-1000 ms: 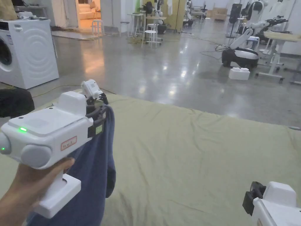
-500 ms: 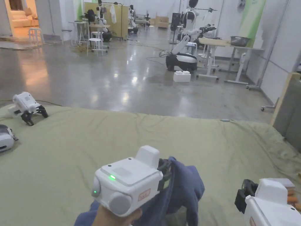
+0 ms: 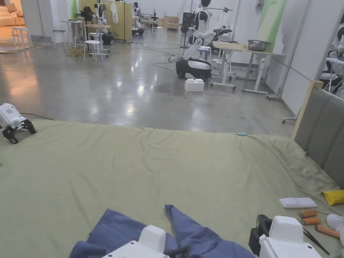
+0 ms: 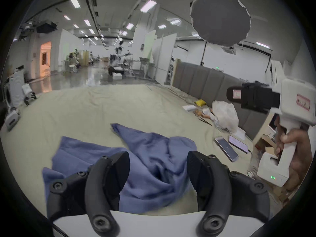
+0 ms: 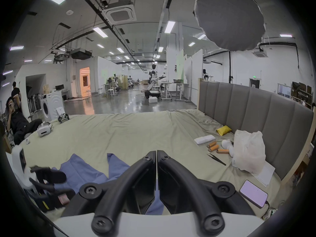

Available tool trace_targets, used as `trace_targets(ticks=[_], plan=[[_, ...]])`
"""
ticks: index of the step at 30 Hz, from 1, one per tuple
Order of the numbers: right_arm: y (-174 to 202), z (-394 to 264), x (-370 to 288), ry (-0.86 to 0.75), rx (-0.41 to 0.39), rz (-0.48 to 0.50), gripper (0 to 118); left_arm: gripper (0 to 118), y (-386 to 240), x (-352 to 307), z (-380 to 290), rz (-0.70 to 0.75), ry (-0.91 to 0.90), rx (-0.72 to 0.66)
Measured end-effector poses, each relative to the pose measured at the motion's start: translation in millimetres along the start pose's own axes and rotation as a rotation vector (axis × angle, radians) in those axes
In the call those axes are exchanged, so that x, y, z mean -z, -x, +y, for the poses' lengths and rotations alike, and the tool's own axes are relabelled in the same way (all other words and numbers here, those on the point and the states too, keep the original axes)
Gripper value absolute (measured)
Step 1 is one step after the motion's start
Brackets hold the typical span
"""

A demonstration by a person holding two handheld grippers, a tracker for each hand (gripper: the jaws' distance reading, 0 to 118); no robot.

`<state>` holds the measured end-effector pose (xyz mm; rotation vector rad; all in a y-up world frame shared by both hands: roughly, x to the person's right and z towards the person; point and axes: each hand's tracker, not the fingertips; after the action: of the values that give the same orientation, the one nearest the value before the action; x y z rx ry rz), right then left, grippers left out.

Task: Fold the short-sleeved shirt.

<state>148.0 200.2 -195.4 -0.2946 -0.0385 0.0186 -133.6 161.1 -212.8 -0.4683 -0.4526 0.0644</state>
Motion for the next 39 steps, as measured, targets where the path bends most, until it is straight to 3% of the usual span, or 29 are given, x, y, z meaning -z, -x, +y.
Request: trace_targets(ticks=[5,6,9,12,21,29,30,31,32,35,37,39], plan=[[47.9,18.1,-0.3,-0.093,-0.028,0.071,1,68,37.3,-44.9,31.7,0.201,-0.17,0.025],[55.7,22.2,1.9,-0.105,-0.023,0.074,1,62,43.4,-53.3,36.5,0.254,-0.204,0.03],[74.8,26.4,2.6,-0.142,-0.007,0.092,1,23,55.9,-74.1,45.6,0.388,-0.279,0.036],[89.5,29.6,4.1,-0.156,-0.002,0.099,1,2,68.1,-90.3,45.8,0.454,-0.317,0.014],[108.2,26.6,16.4,-0.147,-0.011,0.131,0,0,97.0,-88.7,26.4,0.514,-0.207,-0.079],[100.2,10.1,40.0,-0.069,-0.035,0.128,0,0,183.9,30.8,10.3,0.407,0.162,-0.131],[97.6,7.7,42.2,-0.059,-0.042,0.124,0,2,195.5,45.8,14.6,0.38,0.187,-0.149],[94.3,5.7,46.4,-0.048,-0.046,0.12,0,11,206.3,61.5,19.9,0.387,0.206,-0.156],[90.5,3.5,50.7,-0.036,-0.049,0.119,0,31,215.8,76.7,24.5,0.387,0.231,-0.157],[77.8,-5.5,62.2,0.002,-0.059,0.099,0,47,232.5,124.6,31.6,0.375,0.33,-0.1],[67.2,-12.0,70.5,0.031,-0.055,0.079,0,70,239.3,152.2,27.7,0.373,0.398,-0.07],[57.4,-18.3,76.2,0.057,-0.053,0.06,0,72,246.8,176.4,22.2,0.379,0.443,-0.071]])
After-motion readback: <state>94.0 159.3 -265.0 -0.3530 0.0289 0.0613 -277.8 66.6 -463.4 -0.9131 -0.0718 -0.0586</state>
